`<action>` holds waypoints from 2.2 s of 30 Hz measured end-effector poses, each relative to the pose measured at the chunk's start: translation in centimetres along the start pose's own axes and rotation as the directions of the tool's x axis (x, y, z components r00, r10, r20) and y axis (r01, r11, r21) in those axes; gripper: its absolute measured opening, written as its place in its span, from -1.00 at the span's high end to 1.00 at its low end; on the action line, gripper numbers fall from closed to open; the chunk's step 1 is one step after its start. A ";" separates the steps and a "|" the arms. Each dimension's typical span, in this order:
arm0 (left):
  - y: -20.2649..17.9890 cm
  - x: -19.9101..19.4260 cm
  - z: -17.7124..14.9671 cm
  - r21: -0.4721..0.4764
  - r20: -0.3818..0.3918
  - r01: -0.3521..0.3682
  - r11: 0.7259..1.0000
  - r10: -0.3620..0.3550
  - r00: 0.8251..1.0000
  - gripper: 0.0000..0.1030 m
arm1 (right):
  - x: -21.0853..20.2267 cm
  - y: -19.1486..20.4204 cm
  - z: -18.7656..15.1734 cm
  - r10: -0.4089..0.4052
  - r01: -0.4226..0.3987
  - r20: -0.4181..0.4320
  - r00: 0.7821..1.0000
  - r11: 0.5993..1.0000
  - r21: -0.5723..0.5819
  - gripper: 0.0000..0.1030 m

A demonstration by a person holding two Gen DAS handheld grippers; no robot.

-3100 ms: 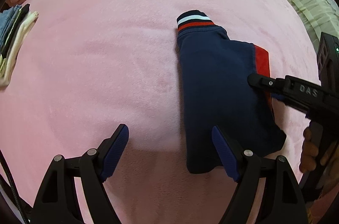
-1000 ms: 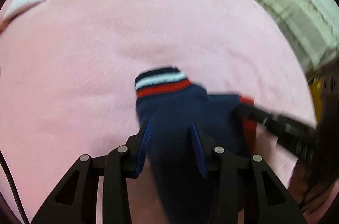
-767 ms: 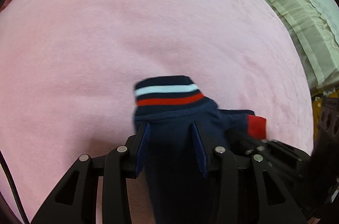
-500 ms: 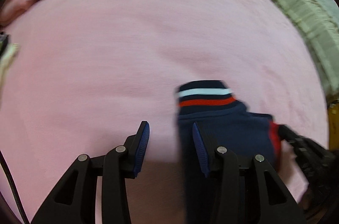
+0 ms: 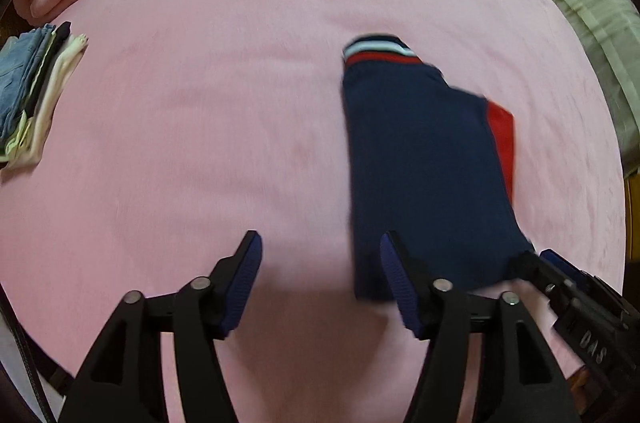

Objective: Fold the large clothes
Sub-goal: 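Release the folded jacket with both grippers and pull back, then grasp the folded jacket with both grippers and lift it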

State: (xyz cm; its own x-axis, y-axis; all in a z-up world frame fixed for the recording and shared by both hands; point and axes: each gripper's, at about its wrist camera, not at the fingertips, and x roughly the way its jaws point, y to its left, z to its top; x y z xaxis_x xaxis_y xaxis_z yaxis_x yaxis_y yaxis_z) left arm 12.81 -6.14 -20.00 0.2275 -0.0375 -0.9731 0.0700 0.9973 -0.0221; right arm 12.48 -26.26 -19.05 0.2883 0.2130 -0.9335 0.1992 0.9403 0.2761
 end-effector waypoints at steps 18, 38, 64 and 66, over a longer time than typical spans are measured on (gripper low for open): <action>-2.4 -5.2 -0.5 -0.006 0.031 -0.049 0.999 0.049 0.998 -0.61 | -5.6 1.7 3.2 -0.029 0.032 0.022 0.999 0.988 -0.150 -0.49; -1.1 7.5 2.2 -0.094 -0.090 0.212 0.973 -0.221 0.971 -0.63 | 7.5 -4.5 5.4 0.289 -0.286 -0.199 0.936 0.957 0.045 -0.49; 1.3 7.2 2.1 -0.251 -0.040 0.491 0.835 -0.515 0.856 0.21 | 5.5 -5.2 5.4 0.470 -0.449 -0.127 0.874 0.879 0.159 0.50; 1.7 6.0 1.3 -0.257 -0.052 0.499 0.827 -0.528 0.848 0.21 | 4.2 -4.8 4.7 0.455 -0.433 -0.141 0.879 0.887 0.161 0.50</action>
State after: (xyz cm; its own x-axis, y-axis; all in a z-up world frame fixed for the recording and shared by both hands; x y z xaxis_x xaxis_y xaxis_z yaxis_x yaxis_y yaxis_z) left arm 15.60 -4.72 -25.58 0.1056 -0.5549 -0.8252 -0.0779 0.8227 -0.5631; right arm 17.16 -31.09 -23.25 0.2120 0.6528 -0.7272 0.2025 0.6986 0.6862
